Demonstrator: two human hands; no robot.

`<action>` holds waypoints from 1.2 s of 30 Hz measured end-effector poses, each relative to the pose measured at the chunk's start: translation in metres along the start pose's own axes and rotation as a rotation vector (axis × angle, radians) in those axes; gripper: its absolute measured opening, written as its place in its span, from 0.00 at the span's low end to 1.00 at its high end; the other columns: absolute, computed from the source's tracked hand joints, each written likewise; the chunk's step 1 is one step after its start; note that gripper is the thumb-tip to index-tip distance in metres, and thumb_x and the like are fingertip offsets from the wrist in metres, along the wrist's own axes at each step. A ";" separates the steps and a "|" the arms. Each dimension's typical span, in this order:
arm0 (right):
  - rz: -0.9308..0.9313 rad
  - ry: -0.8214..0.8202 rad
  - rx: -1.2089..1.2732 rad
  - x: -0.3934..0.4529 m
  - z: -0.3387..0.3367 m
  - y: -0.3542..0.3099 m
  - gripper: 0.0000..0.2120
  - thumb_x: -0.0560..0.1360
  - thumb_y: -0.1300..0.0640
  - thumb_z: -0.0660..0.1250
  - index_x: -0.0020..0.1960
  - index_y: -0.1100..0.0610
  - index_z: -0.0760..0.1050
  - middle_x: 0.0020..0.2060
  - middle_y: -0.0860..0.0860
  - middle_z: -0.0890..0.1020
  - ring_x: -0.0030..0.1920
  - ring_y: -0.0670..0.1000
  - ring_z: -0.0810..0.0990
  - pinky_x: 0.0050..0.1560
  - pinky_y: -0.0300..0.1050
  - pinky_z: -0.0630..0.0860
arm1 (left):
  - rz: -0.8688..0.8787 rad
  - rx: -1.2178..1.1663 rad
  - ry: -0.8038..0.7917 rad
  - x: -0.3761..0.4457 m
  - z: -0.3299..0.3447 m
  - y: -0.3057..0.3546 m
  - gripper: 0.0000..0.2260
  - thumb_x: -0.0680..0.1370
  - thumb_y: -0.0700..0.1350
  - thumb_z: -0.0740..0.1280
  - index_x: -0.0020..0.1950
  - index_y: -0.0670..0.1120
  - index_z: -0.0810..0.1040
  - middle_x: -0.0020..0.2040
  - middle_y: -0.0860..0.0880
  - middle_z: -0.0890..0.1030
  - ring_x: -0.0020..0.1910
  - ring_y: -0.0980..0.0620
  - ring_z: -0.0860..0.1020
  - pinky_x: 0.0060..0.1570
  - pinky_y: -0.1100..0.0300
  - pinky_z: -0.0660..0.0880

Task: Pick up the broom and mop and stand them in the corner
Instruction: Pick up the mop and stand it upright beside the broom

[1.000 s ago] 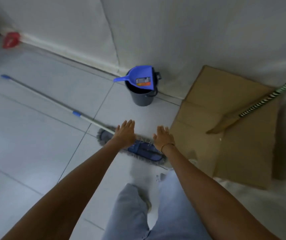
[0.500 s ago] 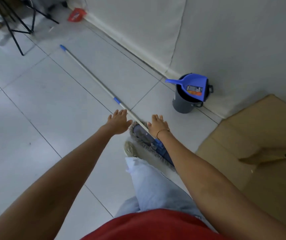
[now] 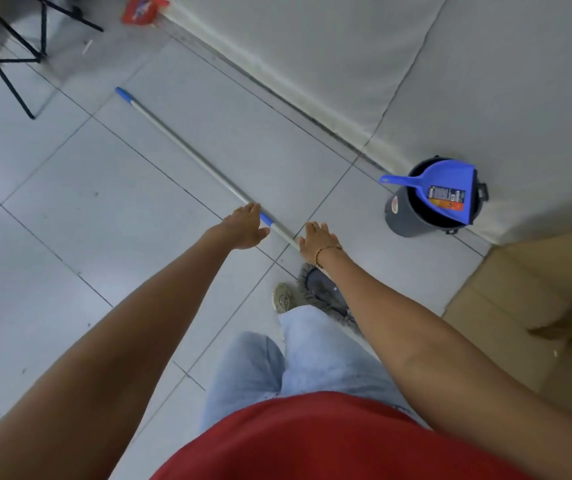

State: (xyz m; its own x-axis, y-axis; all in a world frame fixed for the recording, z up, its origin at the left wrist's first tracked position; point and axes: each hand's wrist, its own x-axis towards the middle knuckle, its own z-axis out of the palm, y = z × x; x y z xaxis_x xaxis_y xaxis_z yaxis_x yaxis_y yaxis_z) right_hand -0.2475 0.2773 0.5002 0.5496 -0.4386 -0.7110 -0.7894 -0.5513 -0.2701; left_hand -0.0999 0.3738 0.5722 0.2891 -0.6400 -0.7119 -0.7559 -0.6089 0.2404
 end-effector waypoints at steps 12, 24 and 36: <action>0.107 0.097 0.075 0.124 -0.060 -0.129 0.21 0.79 0.56 0.51 0.71 0.63 0.59 0.71 0.57 0.65 0.72 0.59 0.60 0.68 0.56 0.64 | 0.070 -0.038 -0.109 0.106 -0.116 -0.160 0.34 0.81 0.51 0.58 0.77 0.38 0.42 0.79 0.40 0.41 0.78 0.40 0.50 0.75 0.48 0.52; 0.335 0.112 0.338 0.204 -0.040 -0.204 0.20 0.78 0.57 0.55 0.68 0.62 0.63 0.66 0.57 0.70 0.68 0.58 0.64 0.65 0.56 0.68 | -0.004 -0.442 -0.269 0.217 -0.150 -0.248 0.30 0.80 0.52 0.58 0.77 0.42 0.51 0.79 0.43 0.54 0.77 0.44 0.56 0.74 0.49 0.56; 0.440 -0.030 0.523 0.351 0.097 -0.113 0.28 0.76 0.59 0.60 0.74 0.55 0.57 0.73 0.56 0.62 0.73 0.58 0.61 0.71 0.56 0.64 | -0.440 -1.385 -0.109 0.427 -0.052 -0.291 0.32 0.78 0.62 0.52 0.78 0.48 0.53 0.79 0.49 0.54 0.77 0.48 0.56 0.75 0.51 0.54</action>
State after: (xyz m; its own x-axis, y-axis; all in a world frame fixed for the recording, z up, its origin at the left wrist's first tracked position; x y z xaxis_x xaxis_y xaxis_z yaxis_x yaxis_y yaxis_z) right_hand 0.0078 0.2545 0.2184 0.1454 -0.5191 -0.8423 -0.9701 0.0925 -0.2245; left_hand 0.2739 0.2532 0.2331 0.2498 -0.2865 -0.9249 0.5587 -0.7375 0.3793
